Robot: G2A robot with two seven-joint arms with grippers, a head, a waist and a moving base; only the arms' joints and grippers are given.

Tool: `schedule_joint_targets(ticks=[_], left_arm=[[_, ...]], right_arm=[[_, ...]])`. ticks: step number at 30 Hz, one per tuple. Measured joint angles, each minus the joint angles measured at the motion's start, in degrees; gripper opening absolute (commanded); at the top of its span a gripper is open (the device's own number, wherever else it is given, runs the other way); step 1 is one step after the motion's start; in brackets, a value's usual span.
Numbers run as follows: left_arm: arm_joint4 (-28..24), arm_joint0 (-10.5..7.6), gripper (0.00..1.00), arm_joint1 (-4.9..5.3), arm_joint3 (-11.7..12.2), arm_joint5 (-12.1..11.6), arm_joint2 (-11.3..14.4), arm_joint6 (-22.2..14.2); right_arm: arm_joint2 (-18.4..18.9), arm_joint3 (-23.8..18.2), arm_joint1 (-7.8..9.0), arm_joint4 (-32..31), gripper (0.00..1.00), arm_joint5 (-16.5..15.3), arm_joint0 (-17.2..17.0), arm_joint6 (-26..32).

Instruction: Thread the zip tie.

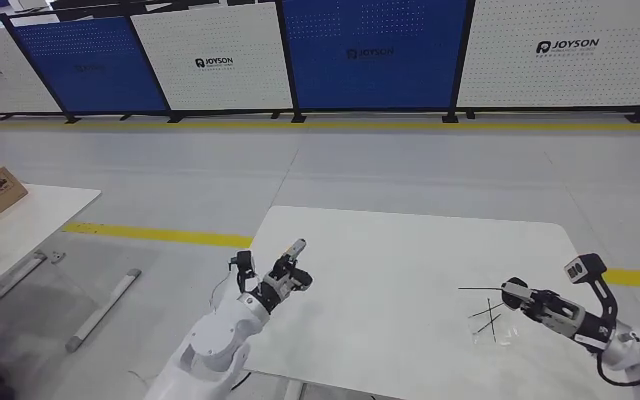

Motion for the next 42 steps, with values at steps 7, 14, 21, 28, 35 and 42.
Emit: schedule_joint_targets(ticks=[7,14,21,28,35,42], left_arm=[[0.36,-0.45,1.00,-0.09,0.37,0.50,0.61,1.11],[-0.22,-1.68,1.00,-0.13,1.50,2.59,1.96,-1.38],[-1.04,-3.93,1.00,-0.58,4.88,3.38,5.85,-2.21],[-1.03,-3.92,1.00,-0.59,4.91,3.35,5.86,-2.12],[-4.03,-4.67,1.00,-0.44,6.64,3.06,6.29,-8.59],[-8.98,-5.19,1.00,0.05,8.26,-1.65,5.07,-20.15]], right_arm=[[0.10,-0.82,-0.65,4.55,0.00,-2.88,-1.47,-4.14],[-9.10,-1.17,-3.24,4.72,0.00,-6.81,0.17,-14.43],[-18.34,-2.72,-5.05,-10.10,0.00,-4.25,3.46,-24.58],[-18.09,-2.69,-5.03,-9.38,0.00,-4.40,3.40,-24.38],[-18.57,-3.14,-5.21,-9.22,0.00,-4.51,3.01,-24.80],[-22.65,-2.20,-6.78,-5.36,0.00,-7.47,4.39,-22.85]])
